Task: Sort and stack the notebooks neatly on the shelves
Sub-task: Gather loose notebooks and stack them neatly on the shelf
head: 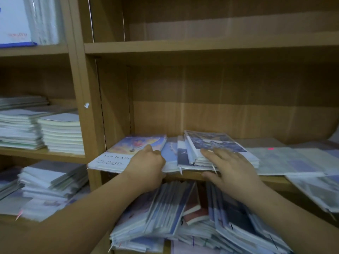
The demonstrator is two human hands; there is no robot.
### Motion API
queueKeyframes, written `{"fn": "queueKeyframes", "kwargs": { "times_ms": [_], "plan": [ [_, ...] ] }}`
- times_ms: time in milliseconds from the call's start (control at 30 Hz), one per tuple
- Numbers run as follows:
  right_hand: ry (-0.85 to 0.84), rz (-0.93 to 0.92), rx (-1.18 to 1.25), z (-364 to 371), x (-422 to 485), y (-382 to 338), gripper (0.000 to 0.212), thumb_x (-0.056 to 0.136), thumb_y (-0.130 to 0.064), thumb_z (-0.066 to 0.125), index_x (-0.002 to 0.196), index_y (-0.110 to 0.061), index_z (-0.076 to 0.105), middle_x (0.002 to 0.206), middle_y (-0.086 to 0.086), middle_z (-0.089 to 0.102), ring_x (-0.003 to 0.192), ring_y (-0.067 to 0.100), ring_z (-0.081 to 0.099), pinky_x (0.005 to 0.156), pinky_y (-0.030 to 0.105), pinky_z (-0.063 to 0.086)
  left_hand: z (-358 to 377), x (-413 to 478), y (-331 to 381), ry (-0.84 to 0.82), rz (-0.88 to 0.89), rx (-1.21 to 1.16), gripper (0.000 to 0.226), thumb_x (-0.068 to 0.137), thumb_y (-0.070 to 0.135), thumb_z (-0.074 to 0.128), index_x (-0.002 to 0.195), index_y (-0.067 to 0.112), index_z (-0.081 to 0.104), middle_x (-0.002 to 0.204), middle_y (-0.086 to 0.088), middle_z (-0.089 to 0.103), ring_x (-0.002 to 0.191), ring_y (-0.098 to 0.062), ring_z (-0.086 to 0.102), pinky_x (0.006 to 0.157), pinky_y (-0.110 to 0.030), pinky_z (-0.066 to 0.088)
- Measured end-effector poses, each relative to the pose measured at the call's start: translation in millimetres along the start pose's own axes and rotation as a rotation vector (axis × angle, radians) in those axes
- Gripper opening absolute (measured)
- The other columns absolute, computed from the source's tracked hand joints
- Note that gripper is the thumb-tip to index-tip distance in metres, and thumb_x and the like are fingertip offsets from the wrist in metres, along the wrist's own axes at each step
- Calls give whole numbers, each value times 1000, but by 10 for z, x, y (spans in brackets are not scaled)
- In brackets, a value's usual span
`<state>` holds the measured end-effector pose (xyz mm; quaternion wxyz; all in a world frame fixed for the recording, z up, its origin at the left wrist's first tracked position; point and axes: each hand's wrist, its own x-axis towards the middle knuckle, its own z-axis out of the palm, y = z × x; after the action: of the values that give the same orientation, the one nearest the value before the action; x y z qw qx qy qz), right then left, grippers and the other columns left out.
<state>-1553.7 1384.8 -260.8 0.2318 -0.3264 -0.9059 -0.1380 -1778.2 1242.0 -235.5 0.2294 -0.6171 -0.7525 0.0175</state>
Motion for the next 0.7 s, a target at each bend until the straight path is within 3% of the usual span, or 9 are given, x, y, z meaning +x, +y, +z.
{"fn": "queueKeyframes", "kwargs": {
  "times_ms": [67,133,233,300,367,433,500,600,700],
  "plan": [
    [124,1,26,0,23,19,50,93,-60,56,136,-36,58,127,-2,68,114,26,65,87,41,55,58,28,-22,151,43,34,21,92,39,64,91,19,68,95,-3,66,94,-28,56,65,-34,39],
    [171,48,65,-71,52,32,42,93,-60,53,126,-36,64,115,-6,72,103,23,69,73,36,54,28,52,-44,264,-15,-25,24,94,42,65,95,18,66,93,-5,67,92,-31,60,66,-37,46],
    [90,75,157,-119,111,31,51,94,-64,50,139,-40,54,136,-12,60,124,15,57,91,37,52,-70,130,-8,269,-116,-112,35,103,50,48,109,18,61,105,-7,67,108,-30,56,79,-39,46],
    [51,-12,271,-125,168,-41,60,93,-64,53,149,-44,41,153,-16,43,140,10,42,109,39,43,-70,153,38,262,-173,-262,33,101,51,50,108,21,62,100,-7,65,109,-27,52,81,-38,49],
    [5,-81,287,-93,252,-115,65,92,-63,55,152,-47,35,160,-16,33,148,9,31,117,39,35,-30,190,57,194,-235,-499,26,96,47,60,101,22,66,92,-4,67,106,-26,55,81,-37,51],
    [-22,-77,195,0,333,-172,64,91,-66,55,150,-46,39,159,-14,36,146,13,35,113,39,39,-32,264,56,93,-377,-872,28,89,45,67,90,17,68,90,-6,71,100,-25,64,85,-36,54],
    [41,-98,84,82,389,-203,53,91,-61,58,139,-40,55,148,-10,51,135,17,51,99,41,51,-82,347,77,115,-550,-1151,35,87,45,71,84,10,72,91,-12,74,92,-23,68,88,-37,56],
    [168,-73,160,25,397,-185,38,93,-51,62,128,-36,65,135,-11,62,121,15,61,85,40,57,-85,465,120,146,-649,-1228,13,85,27,74,94,22,67,92,-3,68,92,-22,66,87,-37,57],
    [267,20,350,-132,426,-56,33,93,-43,65,126,-37,66,128,-18,63,115,10,61,85,38,55,-108,479,185,89,-574,-1140,34,86,23,68,118,27,57,106,-1,62,101,-24,63,84,-31,53]
  ]
}}
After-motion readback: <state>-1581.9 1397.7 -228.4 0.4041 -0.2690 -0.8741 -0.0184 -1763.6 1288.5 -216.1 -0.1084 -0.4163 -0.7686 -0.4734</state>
